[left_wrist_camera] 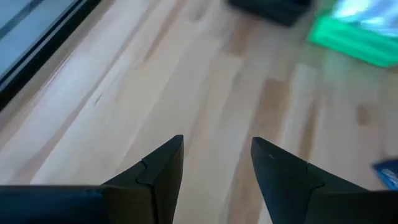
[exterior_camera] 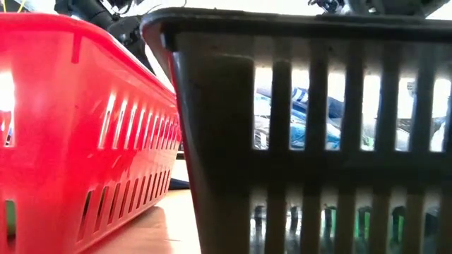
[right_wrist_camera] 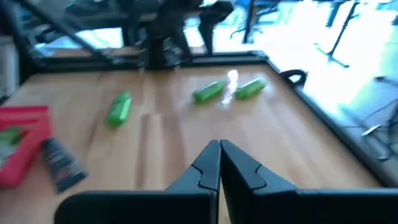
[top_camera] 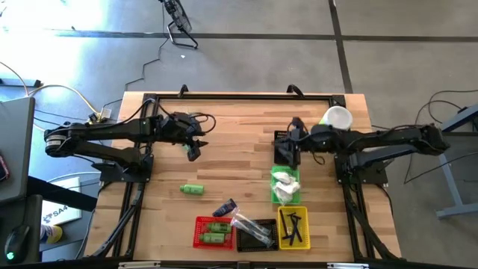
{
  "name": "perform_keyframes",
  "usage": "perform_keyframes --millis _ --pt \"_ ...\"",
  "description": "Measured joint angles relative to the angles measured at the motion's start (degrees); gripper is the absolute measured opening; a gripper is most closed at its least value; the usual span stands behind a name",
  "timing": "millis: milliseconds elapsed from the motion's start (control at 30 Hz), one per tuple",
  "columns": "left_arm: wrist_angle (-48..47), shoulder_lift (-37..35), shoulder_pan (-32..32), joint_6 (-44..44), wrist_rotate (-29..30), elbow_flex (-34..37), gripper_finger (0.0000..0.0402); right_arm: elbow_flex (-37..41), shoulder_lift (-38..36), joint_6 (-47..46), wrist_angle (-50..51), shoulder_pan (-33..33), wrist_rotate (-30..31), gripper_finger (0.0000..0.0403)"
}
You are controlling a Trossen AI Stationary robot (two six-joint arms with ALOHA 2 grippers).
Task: Pick & Place Travel size toiletries
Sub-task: Put the green shampoo bottle into the red bin
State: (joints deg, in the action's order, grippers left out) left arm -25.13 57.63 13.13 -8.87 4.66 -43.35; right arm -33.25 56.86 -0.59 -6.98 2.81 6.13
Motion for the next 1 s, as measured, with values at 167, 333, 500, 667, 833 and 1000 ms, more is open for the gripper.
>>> perform_keyframes --millis 167,333,500,667,833,1000 --pt "-5.1 0.0 0.0 -11.0 8.0 0.0 0.0184 0.1 0.0 0.9 -3.3 4.9 0.0 0.0002" --pt "-8.4 0.0 0.0 -21.3 14.5 0.0 0.0184 0.1 0.0 0.9 -2.9 7.5 0.0 0.0002" --pt "-14.8 0.0 0.0 -32.6 22.9 0.0 0.0184 0.1 0.0 0.9 -2.7 8.6 -0.3 0.0002" --pt "-22.6 0.0 0.0 -44.9 28.2 0.0 0.0184 0.1 0.0 3.4 -2.6 9.0 -0.3 0.0002" --pt "-25.5 0.7 0.0 -49.5 29.7 0.0 0.0184 0.1 0.0 4.8 -2.5 9.0 -0.3 0.0002" --pt "-25.5 4.2 0.0 -52.2 29.3 0.0 0.0184 0.1 0.0 5.4 -2.6 9.0 -0.3 0.0002"
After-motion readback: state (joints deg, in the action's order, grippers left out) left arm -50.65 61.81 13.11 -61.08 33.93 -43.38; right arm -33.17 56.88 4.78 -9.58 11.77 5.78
